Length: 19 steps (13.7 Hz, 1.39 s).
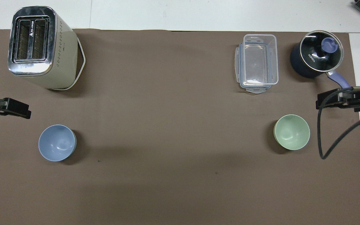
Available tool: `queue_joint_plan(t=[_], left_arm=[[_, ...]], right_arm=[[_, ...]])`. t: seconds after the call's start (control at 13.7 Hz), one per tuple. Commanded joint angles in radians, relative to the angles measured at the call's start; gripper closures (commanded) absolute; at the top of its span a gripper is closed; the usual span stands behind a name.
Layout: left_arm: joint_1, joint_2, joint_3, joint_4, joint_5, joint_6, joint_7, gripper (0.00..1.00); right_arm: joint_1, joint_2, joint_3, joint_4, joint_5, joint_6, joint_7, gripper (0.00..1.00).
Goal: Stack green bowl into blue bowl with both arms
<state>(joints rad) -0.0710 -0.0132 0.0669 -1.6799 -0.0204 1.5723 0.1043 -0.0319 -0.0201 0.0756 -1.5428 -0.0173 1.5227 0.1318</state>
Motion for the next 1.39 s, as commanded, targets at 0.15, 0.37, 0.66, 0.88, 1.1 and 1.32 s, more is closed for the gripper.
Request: queue_joint_plan(t=[0.15, 0.37, 0.66, 0.88, 1.1, 1.32], left_arm=[[0.086, -0.064, -0.006, -0.187, 0.011, 0.155, 0.133, 0.00], [0.109, -0.086, -0.006, -0.285, 0.010, 0.247, 0.155, 0.00], [0.112, -0.087, -0.006, -0.388, 0.007, 0.363, 0.155, 0.00], [0.123, -0.085, -0.006, -0.464, 0.004, 0.455, 0.156, 0.00], [0.123, -0.073, -0.006, -0.556, -0.007, 0.572, 0.163, 0.00], [0.123, -0.041, -0.007, -0.623, -0.016, 0.676, 0.170, 0.00]], right_arm=[[-0.013, -0.015, 0.004, -0.017, 0.017, 0.005, -0.023, 0.00], [-0.014, -0.015, 0.004, -0.017, 0.017, 0.005, -0.023, 0.00], [-0.014, -0.015, 0.004, -0.017, 0.017, 0.005, -0.023, 0.00], [-0.014, -0.015, 0.004, -0.019, 0.017, 0.005, -0.023, 0.00], [-0.014, -0.017, 0.004, -0.017, 0.017, 0.005, -0.023, 0.00], [-0.014, -0.015, 0.004, -0.017, 0.017, 0.005, -0.023, 0.00]])
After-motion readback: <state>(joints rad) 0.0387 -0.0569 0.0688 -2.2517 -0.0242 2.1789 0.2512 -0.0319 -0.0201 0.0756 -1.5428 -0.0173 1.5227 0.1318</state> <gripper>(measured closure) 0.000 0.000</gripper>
